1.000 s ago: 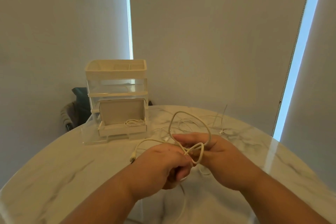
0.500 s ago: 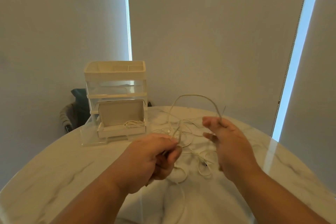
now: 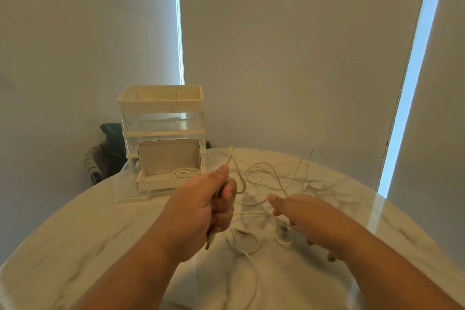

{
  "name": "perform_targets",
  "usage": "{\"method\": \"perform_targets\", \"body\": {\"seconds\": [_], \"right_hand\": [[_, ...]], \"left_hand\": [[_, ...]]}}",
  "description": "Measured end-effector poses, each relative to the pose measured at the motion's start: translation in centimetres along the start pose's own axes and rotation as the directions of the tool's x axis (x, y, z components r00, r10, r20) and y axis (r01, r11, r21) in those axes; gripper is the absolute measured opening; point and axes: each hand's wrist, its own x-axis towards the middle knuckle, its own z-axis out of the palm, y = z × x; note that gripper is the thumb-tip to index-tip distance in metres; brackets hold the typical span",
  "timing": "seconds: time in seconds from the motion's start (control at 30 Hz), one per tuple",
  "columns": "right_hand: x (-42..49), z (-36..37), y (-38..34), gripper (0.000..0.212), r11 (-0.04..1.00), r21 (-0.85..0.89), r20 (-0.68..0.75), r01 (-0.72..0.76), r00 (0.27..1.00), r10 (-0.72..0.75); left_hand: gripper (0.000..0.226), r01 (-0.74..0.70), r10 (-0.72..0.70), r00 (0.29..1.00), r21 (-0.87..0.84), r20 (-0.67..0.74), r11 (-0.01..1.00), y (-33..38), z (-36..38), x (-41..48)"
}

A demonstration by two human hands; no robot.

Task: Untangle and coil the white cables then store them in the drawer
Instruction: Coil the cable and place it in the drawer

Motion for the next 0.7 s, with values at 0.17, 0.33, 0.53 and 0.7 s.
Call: {"method": "perform_targets", "body": {"seconds": [0.17, 0.33, 0.53, 0.7], "right_hand": [[1.2, 0.9, 0.7, 0.084, 0.997, -0.045, -0.07, 0.062, 0.995, -0.065], [0.4, 1.6, 0.8, 0.075, 0.828, 0.123, -0.205, 0.547, 0.83, -0.518], [0.4, 3.3, 0.1, 0.012, 0.694, 0.088, -0.325, 0.715, 0.679, -0.658], [0.6, 2.7, -0.2, 0.03, 0.635, 0.382, -0.484, 0.671, 0.731, -0.481]], "left_hand": [[0.047, 0.001, 0.002, 0.999, 0.059, -0.04, 0.998, -0.8, 0.3, 0.3], [0.048, 0.026, -0.022, 0.998, 0.081, -0.051, 0.996, -1.2, 0.9, 0.2], [0.047, 0.099, -0.099, 0.995, -0.025, -0.008, 0.995, -1.3, 1.7, 0.0], [0.039, 0.153, -0.125, 0.983, -0.219, 0.136, 0.964, -0.7, 1.4, 0.0]]}}
